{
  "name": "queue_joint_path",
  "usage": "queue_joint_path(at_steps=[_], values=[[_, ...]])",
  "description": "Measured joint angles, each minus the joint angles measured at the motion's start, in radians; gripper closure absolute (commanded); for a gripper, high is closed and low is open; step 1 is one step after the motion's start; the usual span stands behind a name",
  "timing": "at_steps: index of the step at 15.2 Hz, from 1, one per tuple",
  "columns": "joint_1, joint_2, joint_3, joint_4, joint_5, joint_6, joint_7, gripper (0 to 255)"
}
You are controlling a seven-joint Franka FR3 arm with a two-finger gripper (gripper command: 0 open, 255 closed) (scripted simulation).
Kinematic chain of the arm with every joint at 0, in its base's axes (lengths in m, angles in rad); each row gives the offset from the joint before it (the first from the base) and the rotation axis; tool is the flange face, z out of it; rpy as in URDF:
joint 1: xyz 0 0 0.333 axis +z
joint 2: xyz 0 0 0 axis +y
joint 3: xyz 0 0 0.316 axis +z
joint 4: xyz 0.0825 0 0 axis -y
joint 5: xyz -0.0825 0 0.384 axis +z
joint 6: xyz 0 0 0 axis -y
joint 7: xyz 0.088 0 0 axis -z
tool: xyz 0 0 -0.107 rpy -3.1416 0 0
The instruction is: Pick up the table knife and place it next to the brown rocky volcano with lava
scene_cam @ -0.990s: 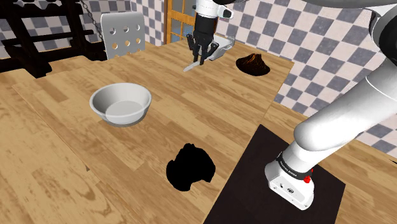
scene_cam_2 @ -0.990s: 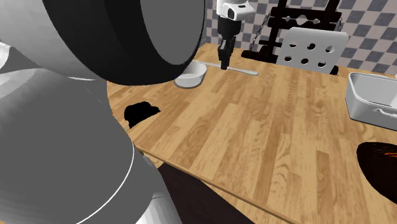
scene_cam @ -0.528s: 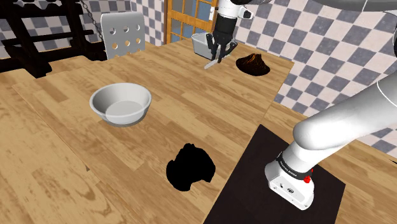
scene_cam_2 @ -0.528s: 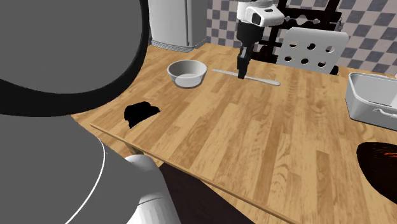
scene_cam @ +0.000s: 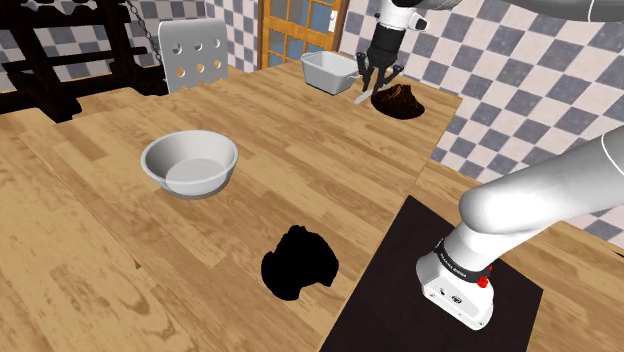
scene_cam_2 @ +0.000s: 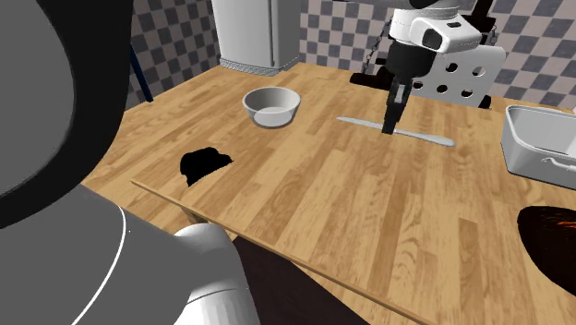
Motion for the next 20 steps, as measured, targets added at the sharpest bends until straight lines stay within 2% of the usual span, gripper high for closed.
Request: queue_joint_path(at_steps=[7, 13, 20], values=[[-0.062, -0.012, -0.123, -0.031, -0.037, 0.008, -0.172, 255], [-0.119, 0.027, -0.219, -0.003, -0.076, 0.012, -0.312, 255], [-0.186, 0.117, -0.328, 0.079, -0.111, 0.018, -0.475, 255]])
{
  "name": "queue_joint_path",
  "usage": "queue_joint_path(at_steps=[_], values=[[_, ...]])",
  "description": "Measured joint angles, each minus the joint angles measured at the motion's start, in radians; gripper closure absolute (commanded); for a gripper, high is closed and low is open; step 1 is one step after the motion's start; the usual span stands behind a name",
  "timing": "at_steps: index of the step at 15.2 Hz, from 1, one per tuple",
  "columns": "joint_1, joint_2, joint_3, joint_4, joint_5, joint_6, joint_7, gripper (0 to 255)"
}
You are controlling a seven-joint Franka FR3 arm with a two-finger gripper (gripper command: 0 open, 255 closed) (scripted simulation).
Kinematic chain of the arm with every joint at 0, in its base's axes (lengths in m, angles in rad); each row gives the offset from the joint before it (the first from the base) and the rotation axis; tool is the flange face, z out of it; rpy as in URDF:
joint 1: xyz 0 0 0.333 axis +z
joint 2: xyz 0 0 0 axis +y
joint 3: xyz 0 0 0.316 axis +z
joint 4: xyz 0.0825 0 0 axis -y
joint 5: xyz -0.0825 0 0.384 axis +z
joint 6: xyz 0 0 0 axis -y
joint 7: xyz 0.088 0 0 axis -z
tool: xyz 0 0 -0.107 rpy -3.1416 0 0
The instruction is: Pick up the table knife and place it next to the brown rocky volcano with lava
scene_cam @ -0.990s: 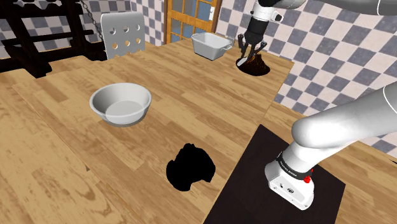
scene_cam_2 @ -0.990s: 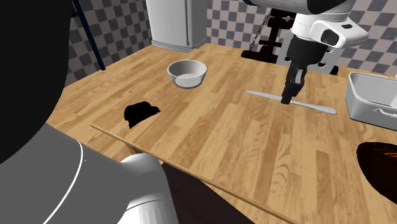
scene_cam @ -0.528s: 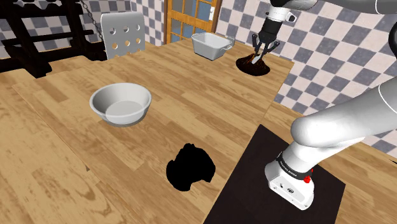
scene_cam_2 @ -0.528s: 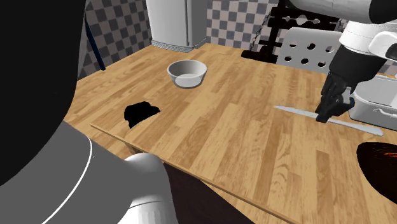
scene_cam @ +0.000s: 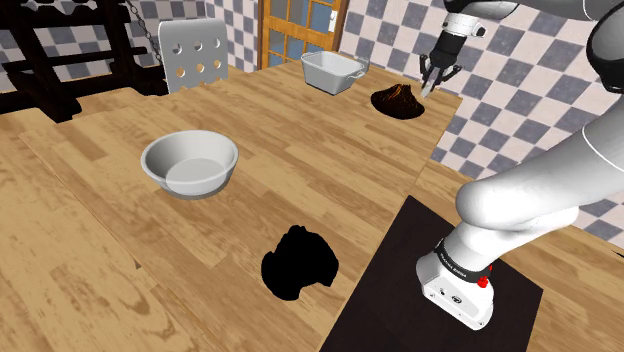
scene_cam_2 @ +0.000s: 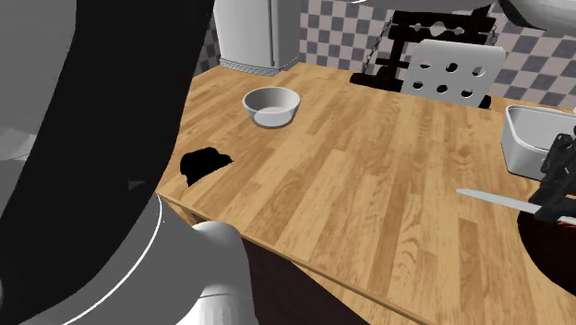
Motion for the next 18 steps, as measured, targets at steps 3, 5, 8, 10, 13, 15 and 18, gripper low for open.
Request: queue_joint_path(at_steps=[3, 5, 8, 10, 13, 15, 18], values=[[-0.026, 0.034, -0.040, 0.037, -0.008, -0.004, -0.064, 255], [-0.043, 0.075, -0.067, 0.078, -0.011, -0.004, -0.107, 255], [-0.070, 0.135, -0.104, 0.149, -0.011, -0.015, -0.172, 255], [-0.089, 0.188, -0.129, 0.212, -0.007, -0.026, -0.216, 255], [-0.118, 0.267, -0.161, 0.302, 0.003, -0.039, -0.279, 255], [-0.135, 0.312, -0.176, 0.347, 0.011, -0.040, -0.312, 255], [-0.140, 0.324, -0.181, 0.330, 0.013, -0.011, -0.323, 255]])
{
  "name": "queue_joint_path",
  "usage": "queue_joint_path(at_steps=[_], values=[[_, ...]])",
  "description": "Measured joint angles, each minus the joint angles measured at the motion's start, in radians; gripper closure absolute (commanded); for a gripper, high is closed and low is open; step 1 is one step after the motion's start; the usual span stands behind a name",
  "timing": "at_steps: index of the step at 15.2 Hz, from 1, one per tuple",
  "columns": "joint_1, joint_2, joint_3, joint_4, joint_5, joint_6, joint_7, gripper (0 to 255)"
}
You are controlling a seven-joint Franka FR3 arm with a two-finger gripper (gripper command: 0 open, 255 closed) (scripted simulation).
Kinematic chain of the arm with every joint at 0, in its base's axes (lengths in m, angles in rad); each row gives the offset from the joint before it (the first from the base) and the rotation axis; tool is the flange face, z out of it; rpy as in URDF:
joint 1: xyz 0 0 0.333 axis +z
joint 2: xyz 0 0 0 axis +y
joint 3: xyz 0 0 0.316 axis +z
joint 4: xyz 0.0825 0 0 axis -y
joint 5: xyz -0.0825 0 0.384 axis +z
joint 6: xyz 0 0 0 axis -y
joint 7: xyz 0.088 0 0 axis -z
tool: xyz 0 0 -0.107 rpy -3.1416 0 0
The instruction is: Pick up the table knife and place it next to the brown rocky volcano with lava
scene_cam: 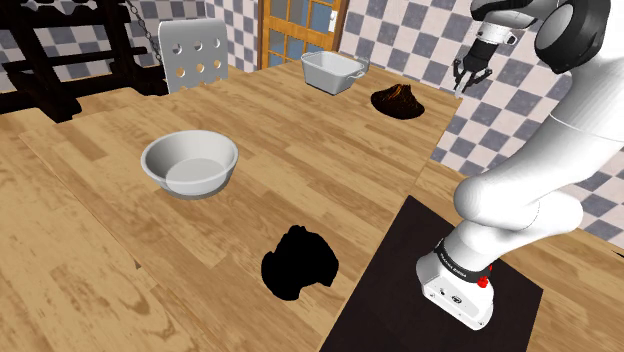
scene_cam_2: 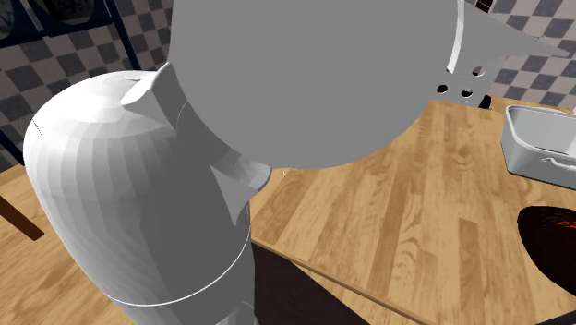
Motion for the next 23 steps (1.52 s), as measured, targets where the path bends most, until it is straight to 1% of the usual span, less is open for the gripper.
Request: queue_joint_path(at_steps=[7, 23], values=[[-0.001, -0.001, -0.001, -0.092, 0.001, 0.092, -0.004, 255], [-0.002, 0.042, 0.000, -0.256, 0.011, 0.297, -0.013, 255]])
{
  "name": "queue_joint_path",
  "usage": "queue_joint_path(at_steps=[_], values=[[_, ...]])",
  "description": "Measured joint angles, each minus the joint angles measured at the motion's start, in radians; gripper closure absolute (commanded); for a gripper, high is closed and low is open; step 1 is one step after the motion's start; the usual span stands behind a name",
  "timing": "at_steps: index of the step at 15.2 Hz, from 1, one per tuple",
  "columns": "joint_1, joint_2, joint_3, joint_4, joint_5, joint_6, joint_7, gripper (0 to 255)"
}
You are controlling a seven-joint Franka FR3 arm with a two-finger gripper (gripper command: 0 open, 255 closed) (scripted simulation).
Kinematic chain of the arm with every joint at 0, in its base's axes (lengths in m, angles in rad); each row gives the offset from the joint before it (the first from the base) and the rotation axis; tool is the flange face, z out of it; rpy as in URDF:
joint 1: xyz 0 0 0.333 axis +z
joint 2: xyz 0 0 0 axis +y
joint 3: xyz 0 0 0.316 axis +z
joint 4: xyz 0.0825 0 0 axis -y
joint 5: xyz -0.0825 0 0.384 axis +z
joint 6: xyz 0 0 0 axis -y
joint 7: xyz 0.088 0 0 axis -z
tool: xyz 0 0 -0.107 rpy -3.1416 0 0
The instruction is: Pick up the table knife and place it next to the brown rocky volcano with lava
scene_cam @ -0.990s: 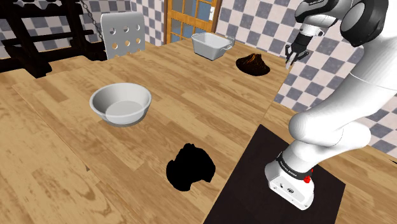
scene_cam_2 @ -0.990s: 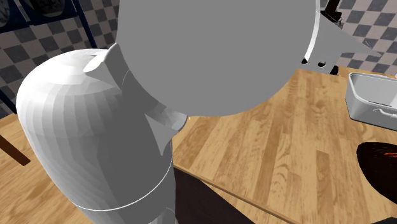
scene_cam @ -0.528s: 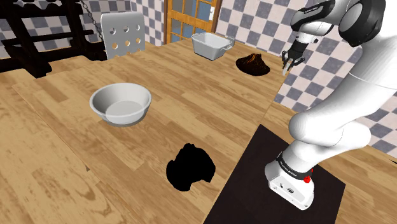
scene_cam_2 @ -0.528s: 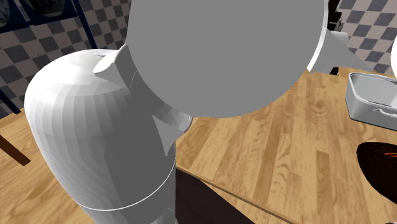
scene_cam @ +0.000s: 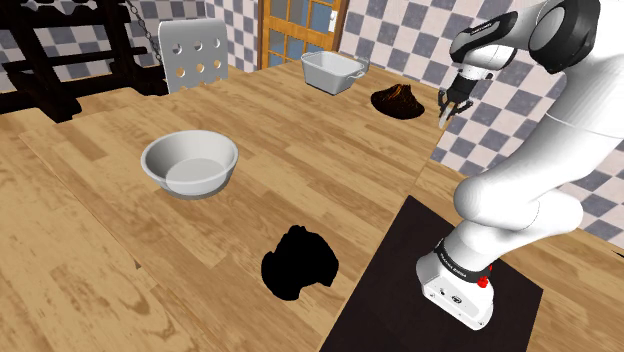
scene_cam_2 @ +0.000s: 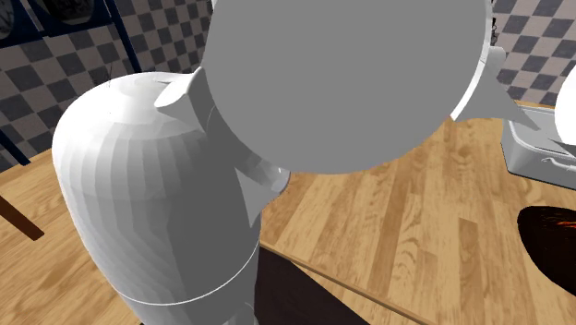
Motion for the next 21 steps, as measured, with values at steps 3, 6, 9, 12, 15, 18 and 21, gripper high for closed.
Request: queue_joint_path(at_steps=[3, 6, 9, 12, 15, 18, 21], values=[[0.001, 0.018, 0.002, -0.021, 0.004, 0.039, -0.001, 255], [0.000, 0.032, 0.002, -0.044, 0.008, 0.076, -0.003, 255], [0.000, 0.052, 0.003, -0.061, 0.012, 0.112, -0.006, 255], [-0.003, 0.070, 0.003, -0.080, 0.017, 0.149, -0.013, 255], [-0.003, 0.082, 0.004, -0.087, 0.020, 0.167, -0.014, 255], [-0.003, 0.083, 0.004, -0.088, 0.020, 0.170, -0.014, 255], [-0.003, 0.083, 0.004, -0.088, 0.020, 0.170, -0.014, 0]])
